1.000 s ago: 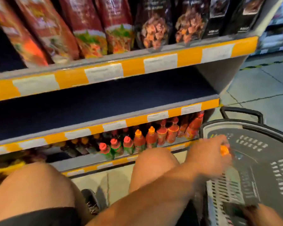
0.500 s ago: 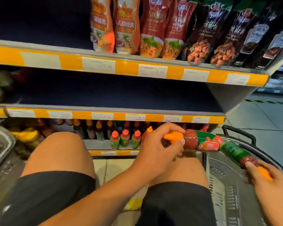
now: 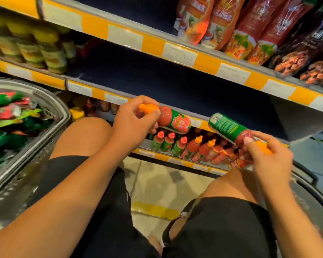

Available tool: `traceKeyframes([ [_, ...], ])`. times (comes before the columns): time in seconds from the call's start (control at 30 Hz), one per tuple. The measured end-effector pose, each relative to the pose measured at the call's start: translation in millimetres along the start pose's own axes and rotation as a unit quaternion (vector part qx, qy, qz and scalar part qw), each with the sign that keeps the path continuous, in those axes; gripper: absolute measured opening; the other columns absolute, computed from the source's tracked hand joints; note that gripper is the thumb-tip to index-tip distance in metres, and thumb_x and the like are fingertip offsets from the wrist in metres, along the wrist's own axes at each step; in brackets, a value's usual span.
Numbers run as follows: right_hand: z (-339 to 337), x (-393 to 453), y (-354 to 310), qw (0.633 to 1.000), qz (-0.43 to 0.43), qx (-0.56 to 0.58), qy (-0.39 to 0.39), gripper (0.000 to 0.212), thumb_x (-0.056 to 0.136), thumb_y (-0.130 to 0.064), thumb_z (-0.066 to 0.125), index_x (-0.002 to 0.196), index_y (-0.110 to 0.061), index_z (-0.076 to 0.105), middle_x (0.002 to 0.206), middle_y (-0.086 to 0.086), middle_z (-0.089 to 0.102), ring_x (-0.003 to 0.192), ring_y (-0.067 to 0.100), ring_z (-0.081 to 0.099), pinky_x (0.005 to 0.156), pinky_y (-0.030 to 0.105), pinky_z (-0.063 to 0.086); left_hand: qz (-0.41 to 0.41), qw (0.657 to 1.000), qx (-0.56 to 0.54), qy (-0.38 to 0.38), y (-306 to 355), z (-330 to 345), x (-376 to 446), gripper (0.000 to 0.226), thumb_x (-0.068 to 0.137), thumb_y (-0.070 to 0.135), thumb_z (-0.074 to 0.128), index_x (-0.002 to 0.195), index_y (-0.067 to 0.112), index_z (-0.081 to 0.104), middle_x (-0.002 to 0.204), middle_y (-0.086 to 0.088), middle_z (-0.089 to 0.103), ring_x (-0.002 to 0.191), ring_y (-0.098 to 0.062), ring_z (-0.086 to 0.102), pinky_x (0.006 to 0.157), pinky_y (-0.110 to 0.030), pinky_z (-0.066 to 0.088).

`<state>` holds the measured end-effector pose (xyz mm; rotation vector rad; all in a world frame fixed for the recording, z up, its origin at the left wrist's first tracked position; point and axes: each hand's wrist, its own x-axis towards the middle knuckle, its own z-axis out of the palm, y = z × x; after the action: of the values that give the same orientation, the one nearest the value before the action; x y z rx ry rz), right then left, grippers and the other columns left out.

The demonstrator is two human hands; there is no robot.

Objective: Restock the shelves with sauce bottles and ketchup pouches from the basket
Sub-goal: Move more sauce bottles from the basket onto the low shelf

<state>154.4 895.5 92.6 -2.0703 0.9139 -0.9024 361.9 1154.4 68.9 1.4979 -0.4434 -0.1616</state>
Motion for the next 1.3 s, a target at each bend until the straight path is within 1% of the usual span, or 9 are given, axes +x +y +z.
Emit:
traceKeyframes([
  [0.1,37,1,-8,0.998,-0.024,-0.019,-0.063,0.025,0.086,-0.049,0.073,0.110,-0.042,0.073,0.097,-0.011,0.075,0.090,0.012,0.072,0.078,0.044,0.062,-0.020,0.997,0.065,0.043,-11,-31,9,0.010,0.085,0.019,0.069,0.092,0.025,0.072,0.065,-0.007,0.070,0.059,-0.029,0.071,0.056,-0.048,0.060],
  [0.2,74,0,-15,0.992,-0.012,-0.008,-0.128,0.025,0.084,-0.049,0.075,0.107,-0.042,0.073,0.090,-0.002,0.075,0.081,0.028,0.074,0.068,0.051,0.063,-0.041,0.987,0.144,0.062,-23,-56,19,0.011,0.081,0.028,0.070,0.092,0.031,0.070,0.065,-0.001,0.071,0.060,-0.023,0.072,0.060,-0.050,0.063],
  [0.37,132,-1,-21,0.981,-0.025,-0.017,-0.190,0.017,0.081,-0.046,0.078,0.096,-0.038,0.076,0.090,-0.011,0.074,0.079,0.006,0.071,0.061,0.024,0.056,-0.076,0.960,0.270,0.015,-37,-81,39,0.023,0.078,0.039,0.073,0.100,0.033,0.070,0.079,0.005,0.073,0.071,-0.017,0.073,0.071,-0.045,0.064],
  [0.5,175,3,-14,0.970,-0.004,-0.052,-0.236,0.020,0.075,-0.046,0.082,0.092,-0.036,0.076,0.089,-0.016,0.072,0.086,0.010,0.069,0.075,0.038,0.061,-0.091,0.930,0.355,-0.032,-49,-82,59,0.021,0.077,0.038,0.076,0.097,0.032,0.071,0.083,0.007,0.070,0.076,-0.017,0.071,0.072,-0.045,0.064],
  [0.6,202,5,-6,0.965,-0.008,-0.081,-0.250,0.019,0.073,-0.045,0.083,0.088,-0.038,0.075,0.089,-0.020,0.069,0.088,0.005,0.064,0.083,0.039,0.059,-0.105,0.903,0.408,-0.081,-64,-74,73,0.019,0.080,0.033,0.076,0.097,0.030,0.071,0.087,0.005,0.070,0.083,-0.022,0.069,0.077,-0.047,0.063],
  [0.77,242,6,11,0.948,0.012,-0.141,-0.287,0.024,0.076,-0.041,0.084,0.097,-0.033,0.075,0.103,-0.004,0.072,0.100,0.024,0.065,0.088,0.044,0.057,-0.152,0.857,0.475,-0.128,-93,-56,85,0.020,0.078,0.028,0.076,0.096,0.029,0.070,0.095,-0.001,0.071,0.088,-0.027,0.069,0.081,-0.045,0.062],
  [0.93,274,0,27,0.934,0.005,-0.169,-0.315,0.018,0.082,-0.032,0.081,0.099,-0.027,0.076,0.105,0.003,0.074,0.099,0.028,0.066,0.085,0.041,0.056,-0.199,0.820,0.518,-0.143,-132,-45,88,0.021,0.083,0.030,0.077,0.102,0.023,0.071,0.099,-0.008,0.071,0.092,-0.033,0.066,0.084,-0.048,0.061],
  [1.07,296,-2,35,0.929,0.006,-0.171,-0.327,0.013,0.085,-0.028,0.079,0.097,-0.027,0.075,0.104,0.003,0.073,0.093,0.026,0.064,0.079,0.036,0.052,-0.239,0.816,0.507,-0.140,-162,-43,88,0.016,0.085,0.022,0.077,0.098,0.015,0.072,0.088,-0.013,0.071,0.081,-0.033,0.069,0.076,-0.049,0.063],
  [1.3,333,-3,37,0.916,0.002,-0.171,-0.363,0.011,0.085,-0.024,0.074,0.096,-0.022,0.074,0.097,0.007,0.074,0.094,0.031,0.067,0.079,0.042,0.057,-0.247,0.834,0.489,-0.066,-196,-43,101,0.013,0.088,0.016,0.073,0.099,0.010,0.069,0.095,-0.015,0.068,0.090,-0.036,0.063,0.077,-0.047,0.057],
])
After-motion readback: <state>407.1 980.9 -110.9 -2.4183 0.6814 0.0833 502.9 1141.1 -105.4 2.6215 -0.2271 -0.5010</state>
